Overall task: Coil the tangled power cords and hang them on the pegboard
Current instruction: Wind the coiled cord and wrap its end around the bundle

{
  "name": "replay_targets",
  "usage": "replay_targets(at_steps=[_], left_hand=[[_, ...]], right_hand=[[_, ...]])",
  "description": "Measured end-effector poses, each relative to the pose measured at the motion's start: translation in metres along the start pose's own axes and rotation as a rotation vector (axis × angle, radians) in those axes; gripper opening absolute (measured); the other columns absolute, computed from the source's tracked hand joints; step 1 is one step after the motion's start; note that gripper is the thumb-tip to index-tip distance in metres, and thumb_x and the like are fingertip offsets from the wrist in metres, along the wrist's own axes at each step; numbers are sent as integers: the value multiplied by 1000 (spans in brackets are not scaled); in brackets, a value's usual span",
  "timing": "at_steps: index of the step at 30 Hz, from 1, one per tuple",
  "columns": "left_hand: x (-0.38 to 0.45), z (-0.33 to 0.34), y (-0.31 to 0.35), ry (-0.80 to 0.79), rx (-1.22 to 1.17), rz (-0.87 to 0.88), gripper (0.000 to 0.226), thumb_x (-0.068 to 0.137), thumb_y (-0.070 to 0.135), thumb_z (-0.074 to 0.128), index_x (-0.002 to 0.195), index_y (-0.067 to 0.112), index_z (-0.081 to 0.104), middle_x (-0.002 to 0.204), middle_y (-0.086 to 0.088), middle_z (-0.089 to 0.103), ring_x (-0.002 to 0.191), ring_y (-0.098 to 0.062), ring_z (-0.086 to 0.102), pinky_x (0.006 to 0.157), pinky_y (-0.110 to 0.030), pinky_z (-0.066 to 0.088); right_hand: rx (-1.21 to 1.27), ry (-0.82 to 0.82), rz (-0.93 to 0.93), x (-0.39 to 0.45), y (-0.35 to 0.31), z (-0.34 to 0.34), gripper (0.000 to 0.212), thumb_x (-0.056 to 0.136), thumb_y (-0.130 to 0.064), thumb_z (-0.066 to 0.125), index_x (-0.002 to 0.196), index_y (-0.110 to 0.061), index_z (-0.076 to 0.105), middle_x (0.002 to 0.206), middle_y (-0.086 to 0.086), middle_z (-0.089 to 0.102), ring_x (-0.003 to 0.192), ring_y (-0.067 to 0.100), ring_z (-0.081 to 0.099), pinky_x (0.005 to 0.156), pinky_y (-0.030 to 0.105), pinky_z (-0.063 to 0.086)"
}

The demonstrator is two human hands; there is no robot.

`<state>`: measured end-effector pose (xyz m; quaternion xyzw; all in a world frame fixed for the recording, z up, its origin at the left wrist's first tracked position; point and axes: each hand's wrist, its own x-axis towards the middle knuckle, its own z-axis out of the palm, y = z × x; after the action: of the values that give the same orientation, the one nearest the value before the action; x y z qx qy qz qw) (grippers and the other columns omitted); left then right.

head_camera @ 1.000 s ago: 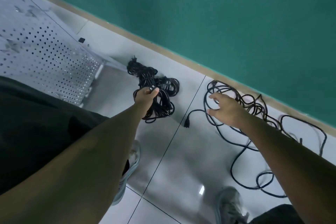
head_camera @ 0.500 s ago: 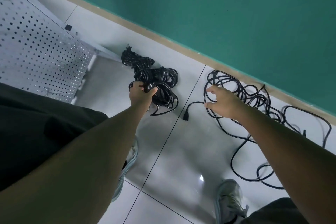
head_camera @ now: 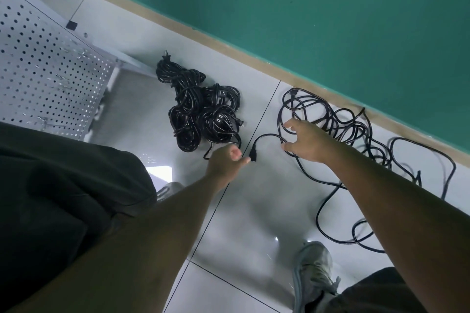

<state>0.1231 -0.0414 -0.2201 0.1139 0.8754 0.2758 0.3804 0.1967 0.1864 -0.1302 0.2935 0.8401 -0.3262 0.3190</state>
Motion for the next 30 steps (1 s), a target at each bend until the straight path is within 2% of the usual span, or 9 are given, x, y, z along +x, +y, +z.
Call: replay_targets(at_steps=[3,6,8,10,11,14,18,24,30], left_hand=[[5,17,6,-249,14,46,48,92,44,71,136,23,65,140,-3,59,132,-20,53,101,-29,40],[10,27,9,-388,99,1,62,89,57,64,145,32,56,156,-2,43,147,-23,35,117,-42,34],[12,27,12,-294,160,34,46,91,52,62,128,26,66,135,-3,58,130,-23,50,104,-40,46],[12,22,14,-44,159,10,24,95,43,61,98,19,64,102,-1,63,99,-24,62,77,-35,49],[11,19,13,93,104,-55,25,95,42,61,92,18,58,95,0,61,92,-25,62,72,-35,47],[6,6,5,472,-151,-214,43,90,44,73,107,10,55,108,-7,60,101,-31,62,85,-46,55],[16,-14,13,711,-108,-238,79,75,44,88,127,-1,49,130,-19,51,119,-37,48,100,-47,45],[53,-30,24,516,105,-217,84,80,58,78,138,5,48,140,-14,53,132,-34,42,107,-49,43],[77,-31,24,440,25,-308,75,81,50,81,135,14,45,146,-21,39,133,-39,40,108,-56,45]], right_hand=[[-8,-8,-1,3,6,4,62,93,-35,70,148,-24,43,148,7,48,132,28,51,109,45,44],[-9,-13,5,5,9,6,63,93,-34,70,149,-25,43,148,7,48,131,27,51,109,43,44],[-13,-11,6,8,11,8,63,93,-35,70,148,-25,43,148,7,48,131,28,51,109,44,44],[-14,-17,6,10,11,9,62,93,-35,69,148,-25,43,148,7,48,131,28,51,109,44,44],[-12,-22,8,12,10,9,62,93,-35,69,148,-25,43,148,7,48,130,28,52,109,44,44],[9,-34,6,16,6,11,63,93,-34,70,149,-25,42,150,7,46,131,28,52,108,44,44],[9,-38,-16,20,0,14,63,94,-35,70,149,-26,42,151,5,46,131,27,52,109,42,44],[29,-36,-24,23,-7,16,60,94,-35,70,148,-28,43,146,2,48,120,24,57,104,39,46],[47,-30,-25,23,-3,16,60,94,-34,70,147,-28,44,147,3,48,126,24,54,105,37,44]])
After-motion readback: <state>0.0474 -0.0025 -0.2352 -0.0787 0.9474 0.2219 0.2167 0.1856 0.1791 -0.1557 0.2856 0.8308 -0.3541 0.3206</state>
